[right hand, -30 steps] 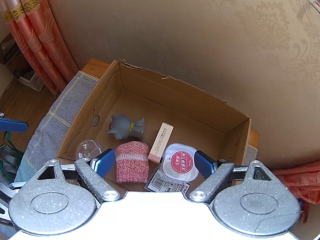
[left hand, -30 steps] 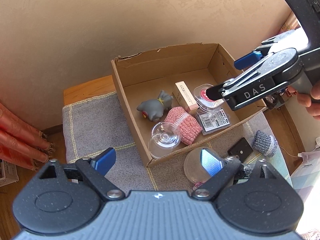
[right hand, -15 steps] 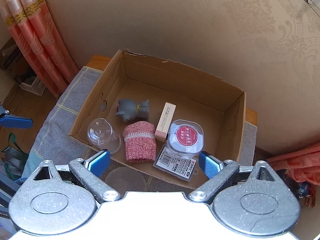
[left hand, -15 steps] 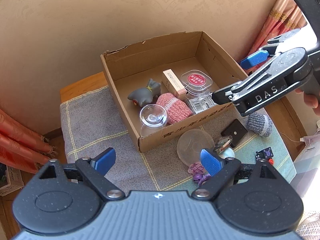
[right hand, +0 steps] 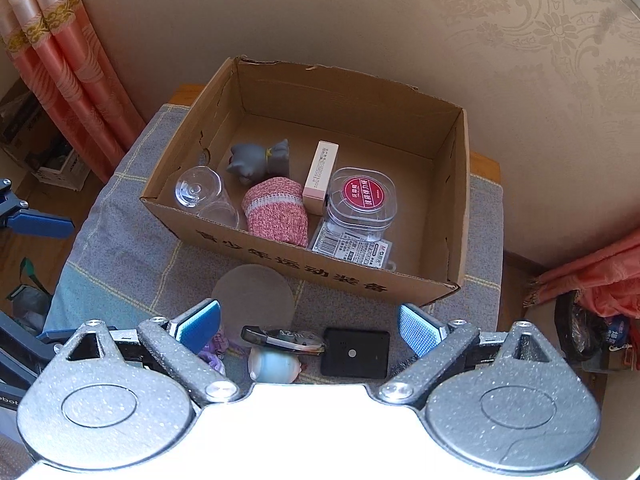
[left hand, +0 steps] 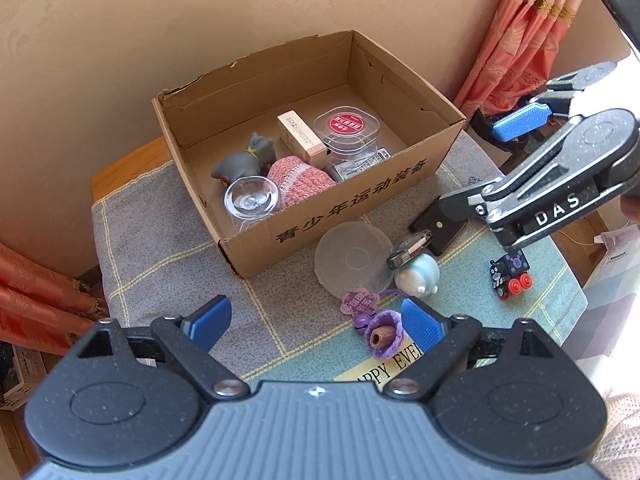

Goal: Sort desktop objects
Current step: 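Move the left tool toward the purple crochet keychain while the right tool approaches the toy train, then grasp the purple crochet keychain with the left tool while the right tool grasps the black toy train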

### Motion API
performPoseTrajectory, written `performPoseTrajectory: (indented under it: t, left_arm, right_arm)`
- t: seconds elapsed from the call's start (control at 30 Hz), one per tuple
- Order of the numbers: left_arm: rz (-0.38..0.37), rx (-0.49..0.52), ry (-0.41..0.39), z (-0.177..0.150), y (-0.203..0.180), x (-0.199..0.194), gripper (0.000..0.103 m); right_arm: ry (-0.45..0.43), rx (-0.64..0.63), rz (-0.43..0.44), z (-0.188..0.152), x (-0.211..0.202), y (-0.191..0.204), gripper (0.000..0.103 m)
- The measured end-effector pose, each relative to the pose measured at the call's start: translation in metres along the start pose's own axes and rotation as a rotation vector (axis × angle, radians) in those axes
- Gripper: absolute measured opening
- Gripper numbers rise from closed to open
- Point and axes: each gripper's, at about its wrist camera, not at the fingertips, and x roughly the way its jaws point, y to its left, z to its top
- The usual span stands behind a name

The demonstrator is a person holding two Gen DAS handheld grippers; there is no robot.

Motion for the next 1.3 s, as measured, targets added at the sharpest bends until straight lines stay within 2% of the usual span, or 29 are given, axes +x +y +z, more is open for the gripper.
performPoseTrajectory:
  t: [0.5,0.77,0.87,1.23,1.3]
  left_arm:
    - [-0.040,0.049,0.054,-0.015,-0.035,0.032,0.092]
    - [-0.055,0.061,0.085,-0.027,-0.052,0.056,0.092]
    - [-0.074,0.052,0.068,-0.029,-0.056,0.060,0.092]
    - [-0.027,0.056,0.053,-0.032,-0.069,0.086,0.091]
    - [-0.037,0.049,0.068,-0.034,-0.070,0.093,0.087]
  right_arm:
    - [-0.030,0.043,-0.048,-0.060,-0.001,-0.015,0.102]
    - [0.018,0.096,-0.036,-0.096,0.016,-0.025,0.102]
    - [0.036,0.109,-0.024,-0.107,0.022,-0.028,0.102]
    - [0.025,0.107,-0.051,-0.140,0.027,-0.034,0.102]
    - [0.034,0.115,-0.042,-0.146,0.030,-0.035,0.102]
